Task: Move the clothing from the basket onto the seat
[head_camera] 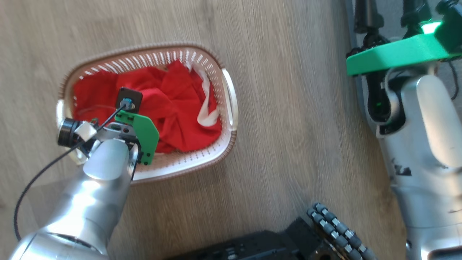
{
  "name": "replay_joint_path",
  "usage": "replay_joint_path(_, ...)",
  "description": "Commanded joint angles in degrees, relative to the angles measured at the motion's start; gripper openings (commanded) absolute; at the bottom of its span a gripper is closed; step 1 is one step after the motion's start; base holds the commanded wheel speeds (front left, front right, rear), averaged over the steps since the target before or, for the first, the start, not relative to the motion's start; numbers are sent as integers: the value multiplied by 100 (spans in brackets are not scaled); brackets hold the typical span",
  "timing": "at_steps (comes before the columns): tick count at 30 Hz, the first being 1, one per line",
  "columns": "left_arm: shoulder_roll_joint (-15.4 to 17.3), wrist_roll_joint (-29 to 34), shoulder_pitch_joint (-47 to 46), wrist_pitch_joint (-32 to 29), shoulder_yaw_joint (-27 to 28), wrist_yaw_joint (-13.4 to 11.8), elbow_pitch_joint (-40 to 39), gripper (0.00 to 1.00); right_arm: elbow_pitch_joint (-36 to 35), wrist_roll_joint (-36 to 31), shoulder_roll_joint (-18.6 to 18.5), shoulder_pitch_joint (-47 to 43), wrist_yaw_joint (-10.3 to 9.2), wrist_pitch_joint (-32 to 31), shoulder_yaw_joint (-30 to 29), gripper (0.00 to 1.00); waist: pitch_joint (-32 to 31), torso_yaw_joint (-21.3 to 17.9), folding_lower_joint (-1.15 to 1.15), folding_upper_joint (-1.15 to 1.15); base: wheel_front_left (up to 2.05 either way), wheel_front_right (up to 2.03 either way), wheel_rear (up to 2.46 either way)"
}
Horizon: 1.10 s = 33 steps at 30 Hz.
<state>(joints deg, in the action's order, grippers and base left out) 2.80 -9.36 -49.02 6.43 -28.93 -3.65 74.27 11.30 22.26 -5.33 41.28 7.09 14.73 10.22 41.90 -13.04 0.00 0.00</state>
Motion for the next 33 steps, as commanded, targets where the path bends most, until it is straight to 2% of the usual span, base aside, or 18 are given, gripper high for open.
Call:
replay_joint_path(1,65,-54,175,111,123,26,-56,0,-133,18,31,-280,40,27,91,100,-296,105,0,0,0,0,0)
replay_joint_path(9,14,-357,525,559,112,176,-125,0,12,2,-76,-518,40,27,264,100,-1185,374,0,0,0,0,0)
replay_joint_path(15,10,-902,983,755,-20,289,-627,0,153,23,-169,-764,40,27,380,100,-1866,626,0,0,0,0,0)
replay_joint_path(24,9,-1514,1349,851,-363,211,-1523,0,343,40,-220,-1172,40,27,483,100,-2692,956,0,0,0,0,0)
replay_joint_path(33,9,-1615,1644,855,-239,6,-2876,0,511,55,-296,-1556,40,27,502,100,-3357,1219,0,0,0,0,0)
